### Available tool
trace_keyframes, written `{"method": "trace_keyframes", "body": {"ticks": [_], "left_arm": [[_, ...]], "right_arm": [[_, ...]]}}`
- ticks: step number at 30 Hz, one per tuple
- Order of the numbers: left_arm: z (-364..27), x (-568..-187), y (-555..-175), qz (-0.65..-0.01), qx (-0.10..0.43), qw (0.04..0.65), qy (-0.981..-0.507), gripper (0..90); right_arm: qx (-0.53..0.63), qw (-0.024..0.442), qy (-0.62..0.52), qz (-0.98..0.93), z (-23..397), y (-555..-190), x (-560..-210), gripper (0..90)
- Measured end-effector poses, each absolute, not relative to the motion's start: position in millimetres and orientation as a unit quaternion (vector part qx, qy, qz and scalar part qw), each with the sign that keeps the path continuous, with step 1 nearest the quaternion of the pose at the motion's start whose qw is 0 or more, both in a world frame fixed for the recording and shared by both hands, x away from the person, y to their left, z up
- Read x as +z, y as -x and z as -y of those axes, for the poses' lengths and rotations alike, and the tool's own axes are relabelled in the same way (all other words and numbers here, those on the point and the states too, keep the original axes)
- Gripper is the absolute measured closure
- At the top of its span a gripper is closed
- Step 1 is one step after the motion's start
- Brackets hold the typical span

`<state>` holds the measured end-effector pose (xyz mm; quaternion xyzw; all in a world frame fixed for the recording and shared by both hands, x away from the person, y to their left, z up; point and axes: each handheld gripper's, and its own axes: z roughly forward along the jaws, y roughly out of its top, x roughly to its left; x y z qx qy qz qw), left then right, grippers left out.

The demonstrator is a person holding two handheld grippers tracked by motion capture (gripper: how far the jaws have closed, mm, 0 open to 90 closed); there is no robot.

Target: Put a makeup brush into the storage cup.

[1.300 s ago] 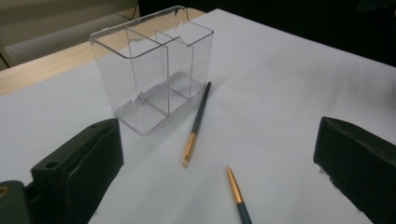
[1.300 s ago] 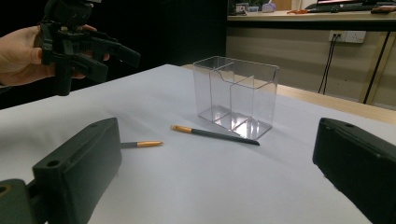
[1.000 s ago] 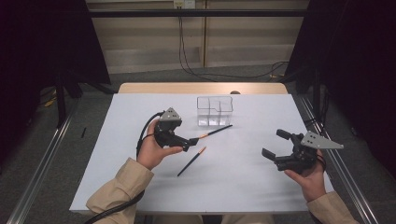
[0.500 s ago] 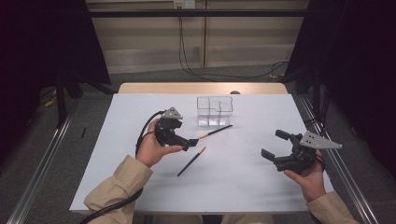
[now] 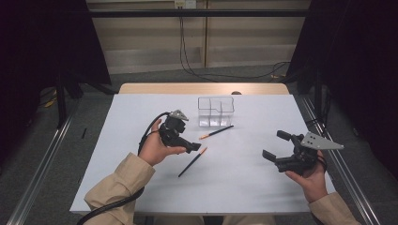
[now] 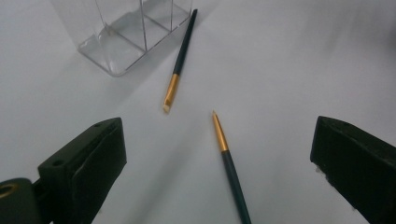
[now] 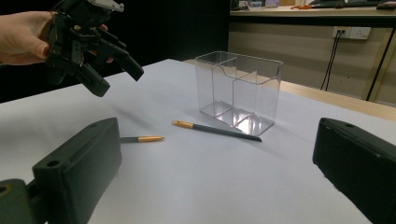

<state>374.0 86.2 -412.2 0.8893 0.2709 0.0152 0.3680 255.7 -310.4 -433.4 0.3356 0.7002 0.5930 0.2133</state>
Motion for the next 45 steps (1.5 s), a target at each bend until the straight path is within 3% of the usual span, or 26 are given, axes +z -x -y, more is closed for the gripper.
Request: {"method": "trace_keyframes", "body": {"ticks": [10,38,45], "left_arm": [[-76,-419,-374,-0.267,-0.004,0.299,-0.916,3.7],[-70,-431,-373,-0.279,-0.027,0.216,-0.935,9.3],[-69,-434,-372,-0.27,-0.037,0.197,-0.942,14.9]], "right_arm": [[0.593,0.217,-0.336,-0.699,311,-255,-433,0.6],[0.592,0.215,-0.337,-0.7,311,-255,-434,0.6],[0.592,0.217,-0.336,-0.699,311,-255,-433,0.6]]}}
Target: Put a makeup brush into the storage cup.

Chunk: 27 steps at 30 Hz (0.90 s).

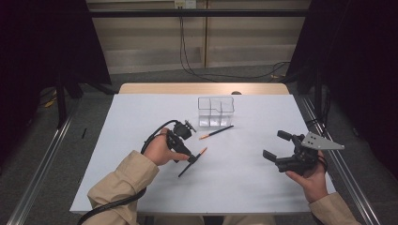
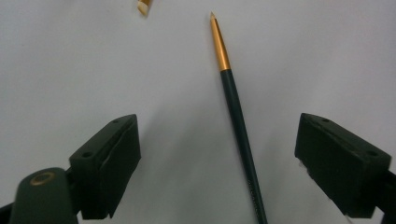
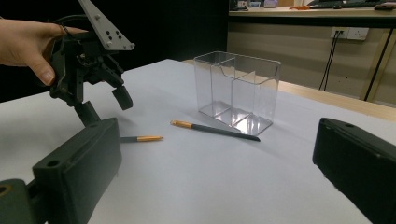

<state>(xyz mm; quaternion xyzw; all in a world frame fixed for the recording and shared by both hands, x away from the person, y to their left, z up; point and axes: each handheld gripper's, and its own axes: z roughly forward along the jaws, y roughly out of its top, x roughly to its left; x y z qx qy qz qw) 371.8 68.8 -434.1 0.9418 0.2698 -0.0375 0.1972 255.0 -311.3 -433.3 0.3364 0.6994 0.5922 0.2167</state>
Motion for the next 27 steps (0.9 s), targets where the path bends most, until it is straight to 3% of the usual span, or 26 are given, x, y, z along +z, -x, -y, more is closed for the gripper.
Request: {"method": "trace_keyframes", "body": {"ticks": [27], "left_arm": [[-69.6,-444.3,-364.1,-0.252,-0.069,0.176,-0.949,47.4]], "right_arm": [[0.59,0.217,-0.338,-0.701,311.4,-255.1,-433.7,0.6]]}}
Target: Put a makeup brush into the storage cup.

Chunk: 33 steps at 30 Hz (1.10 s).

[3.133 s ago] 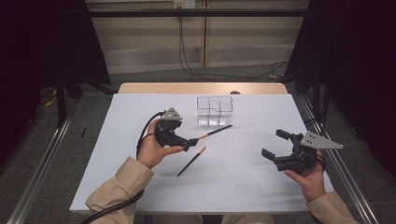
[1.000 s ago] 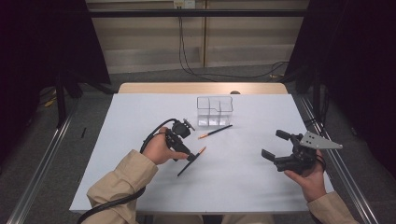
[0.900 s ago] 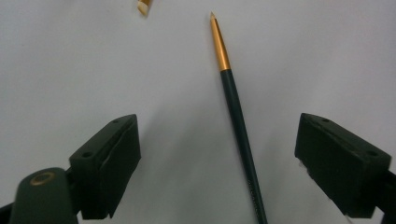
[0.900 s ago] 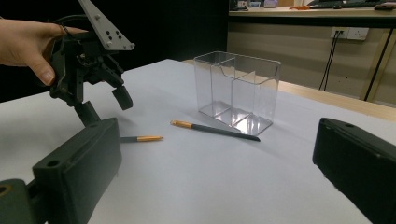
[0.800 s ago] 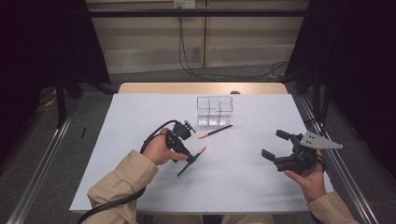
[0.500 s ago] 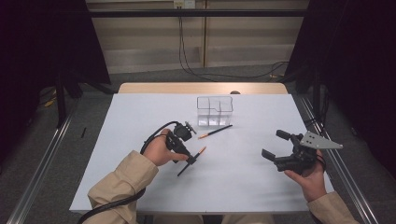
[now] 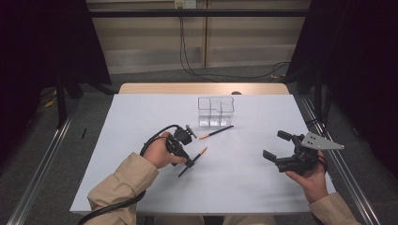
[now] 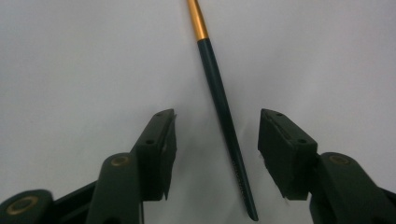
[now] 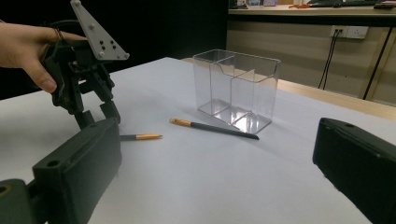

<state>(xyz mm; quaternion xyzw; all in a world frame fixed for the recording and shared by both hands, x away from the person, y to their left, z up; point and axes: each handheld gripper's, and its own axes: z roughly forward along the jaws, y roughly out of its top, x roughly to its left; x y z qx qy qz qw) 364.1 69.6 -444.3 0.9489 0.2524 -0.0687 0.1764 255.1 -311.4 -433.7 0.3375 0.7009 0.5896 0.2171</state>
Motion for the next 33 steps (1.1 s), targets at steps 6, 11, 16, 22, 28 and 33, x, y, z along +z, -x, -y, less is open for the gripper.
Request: {"method": "trace_keyframes", "body": {"ticks": [6,11,16,22,28,33], "left_arm": [[-68,-447,-362,-0.252,-0.071,0.161,-0.952,51.0],[-68,-447,-360,-0.254,-0.077,0.149,-0.952,56.2],[-68,-446,-358,-0.255,-0.082,0.142,-0.953,62.9],[-65,-446,-357,-0.251,-0.074,0.126,-0.957,69.0],[-60,-446,-357,-0.253,-0.052,0.105,-0.96,80.7],[-61,-447,-357,-0.253,-0.051,0.108,-0.96,84.5]], "right_arm": [[0.591,0.217,-0.338,-0.7,313,-255,-434,0.6],[0.59,0.218,-0.339,-0.7,313,-255,-434,0.7],[0.589,0.218,-0.339,-0.701,313,-255,-433,0.8],[0.588,0.22,-0.338,-0.702,313,-255,-434,0.8],[0.588,0.221,-0.339,-0.701,314,-256,-434,0.8],[0.587,0.22,-0.339,-0.702,313,-256,-434,0.9]]}}
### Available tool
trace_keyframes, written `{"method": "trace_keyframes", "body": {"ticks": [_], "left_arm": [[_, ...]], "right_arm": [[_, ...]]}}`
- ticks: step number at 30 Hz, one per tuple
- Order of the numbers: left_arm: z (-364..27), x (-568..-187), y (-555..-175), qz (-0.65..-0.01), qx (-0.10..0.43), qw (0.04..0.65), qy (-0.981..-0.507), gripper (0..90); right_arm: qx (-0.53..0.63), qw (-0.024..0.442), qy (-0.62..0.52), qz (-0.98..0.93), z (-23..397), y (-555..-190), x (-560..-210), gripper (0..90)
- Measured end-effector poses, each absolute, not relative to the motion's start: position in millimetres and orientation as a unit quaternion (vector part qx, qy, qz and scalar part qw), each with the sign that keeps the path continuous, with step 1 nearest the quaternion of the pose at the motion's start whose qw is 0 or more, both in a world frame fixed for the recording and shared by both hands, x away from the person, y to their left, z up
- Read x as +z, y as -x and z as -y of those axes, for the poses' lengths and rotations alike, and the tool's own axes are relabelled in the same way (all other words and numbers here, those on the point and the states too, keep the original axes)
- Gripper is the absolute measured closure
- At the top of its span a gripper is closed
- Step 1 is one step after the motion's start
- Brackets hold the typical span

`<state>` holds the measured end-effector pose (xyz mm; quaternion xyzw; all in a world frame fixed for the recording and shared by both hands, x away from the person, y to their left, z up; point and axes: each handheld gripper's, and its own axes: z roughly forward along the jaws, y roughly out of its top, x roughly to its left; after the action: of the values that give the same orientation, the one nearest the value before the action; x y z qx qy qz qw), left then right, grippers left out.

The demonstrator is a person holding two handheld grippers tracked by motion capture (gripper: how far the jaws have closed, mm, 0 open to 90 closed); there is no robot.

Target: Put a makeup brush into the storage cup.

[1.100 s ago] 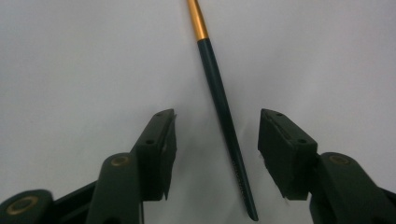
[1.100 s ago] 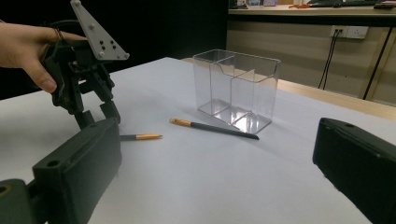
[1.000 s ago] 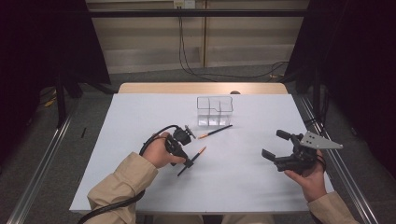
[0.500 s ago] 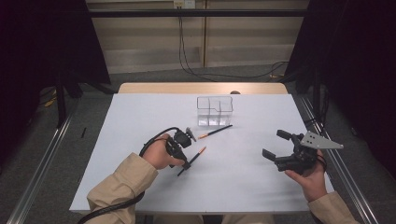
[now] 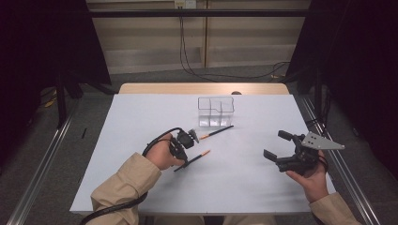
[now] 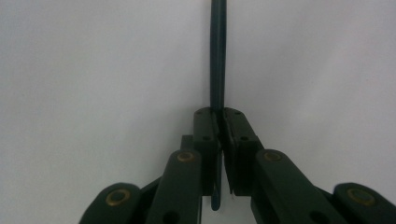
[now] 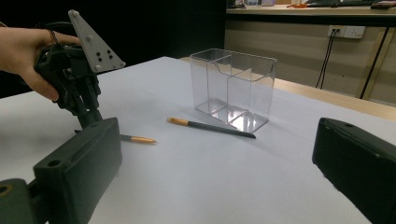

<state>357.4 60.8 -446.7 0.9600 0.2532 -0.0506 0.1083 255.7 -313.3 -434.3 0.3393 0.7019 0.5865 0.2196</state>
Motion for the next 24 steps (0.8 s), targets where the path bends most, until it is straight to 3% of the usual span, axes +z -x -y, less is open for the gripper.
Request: {"method": "trace_keyframes", "body": {"ticks": [10,15,24], "left_arm": [[-62,-446,-358,-0.242,-0.051,0.11,-0.963,84.8],[-62,-445,-357,-0.243,-0.074,0.131,-0.958,84.9],[-64,-435,-359,-0.249,-0.065,0.173,-0.951,84.8]], "right_arm": [[0.586,0.218,-0.34,-0.702,313,-256,-435,0.9],[0.586,0.219,-0.34,-0.702,313,-257,-436,0.9],[0.586,0.216,-0.339,-0.703,312,-257,-436,0.9]]}}
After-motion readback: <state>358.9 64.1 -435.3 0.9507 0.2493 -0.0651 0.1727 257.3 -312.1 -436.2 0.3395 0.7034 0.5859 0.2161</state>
